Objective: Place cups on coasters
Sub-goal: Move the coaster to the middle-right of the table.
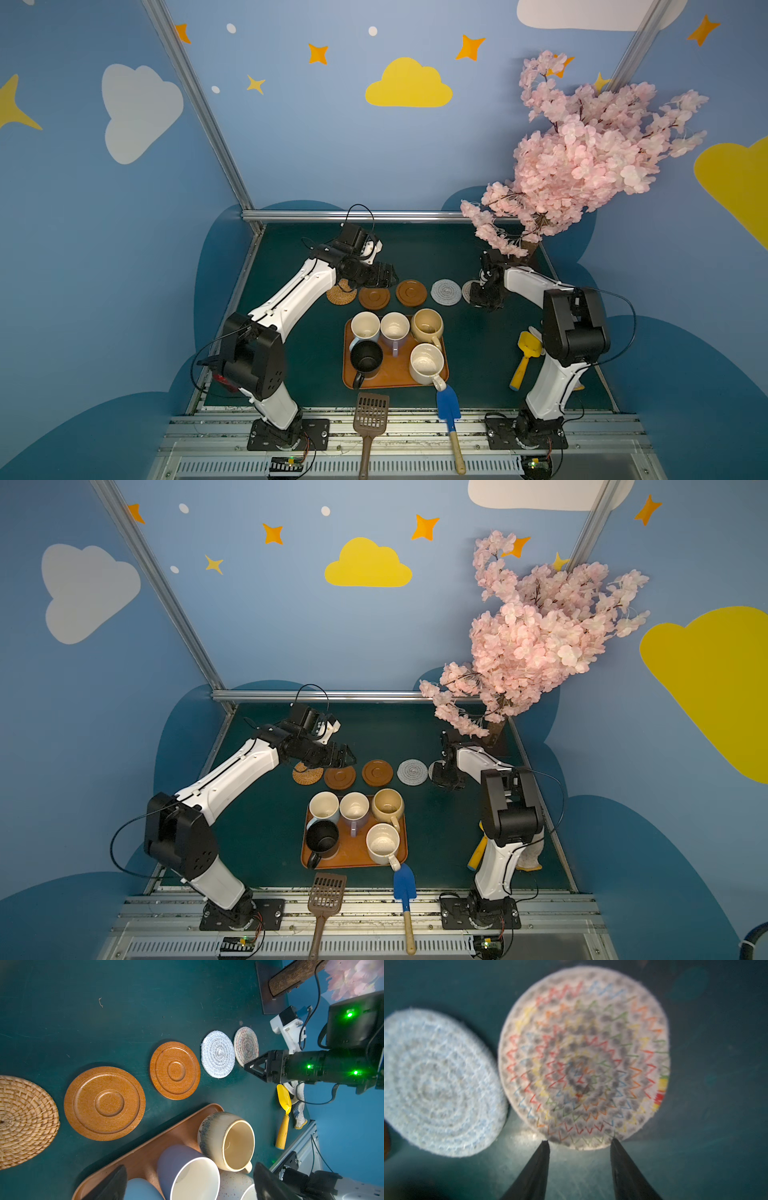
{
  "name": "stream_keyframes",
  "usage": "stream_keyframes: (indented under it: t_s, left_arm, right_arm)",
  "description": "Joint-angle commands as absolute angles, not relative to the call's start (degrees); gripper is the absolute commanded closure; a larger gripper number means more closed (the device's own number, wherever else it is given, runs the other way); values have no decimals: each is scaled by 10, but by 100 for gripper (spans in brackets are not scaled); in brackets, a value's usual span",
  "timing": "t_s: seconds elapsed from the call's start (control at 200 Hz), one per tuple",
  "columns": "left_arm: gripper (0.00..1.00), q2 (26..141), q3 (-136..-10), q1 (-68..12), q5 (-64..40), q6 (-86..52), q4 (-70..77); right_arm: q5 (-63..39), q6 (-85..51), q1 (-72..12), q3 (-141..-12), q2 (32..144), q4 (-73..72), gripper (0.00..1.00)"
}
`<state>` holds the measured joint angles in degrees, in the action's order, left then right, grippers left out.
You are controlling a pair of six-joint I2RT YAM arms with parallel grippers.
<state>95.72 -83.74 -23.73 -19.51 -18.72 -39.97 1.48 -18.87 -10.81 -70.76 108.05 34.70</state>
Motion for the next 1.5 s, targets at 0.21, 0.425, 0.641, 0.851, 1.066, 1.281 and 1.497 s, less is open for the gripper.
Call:
stream_keyframes:
  t_s: [0.21, 0.425, 0.641, 0.851, 1.066, 1.281, 1.497]
  left_arm:
    - [5, 941, -834, -233, -204, -192, -393]
    - [5, 930, -827, -232, -195, -192, -395]
    - [5, 929, -829, -224, -197, -194, -397]
    - [5, 916, -826, -220, -189, -192, -404]
    - [5, 908, -805, -218, -187, -197, -397]
    - [5, 916, -805, -218, -192, -197, -393]
    - [4, 908, -797, -213, -189, -199, -389]
  right_arm:
    - [19, -201, -94, -718, 1097, 364, 50]
    - [10, -207, -98, -693, 1022, 370, 50]
    - [15, -180, -102, -752, 1049, 362, 45]
    - [26, -153, -103, -864, 1162, 392, 42]
    - [42, -150, -116, -907, 1200, 401, 29]
    - [53, -150, -127, -945, 1238, 424, 29]
    - [96, -142, -134, -935, 1244, 458, 34]
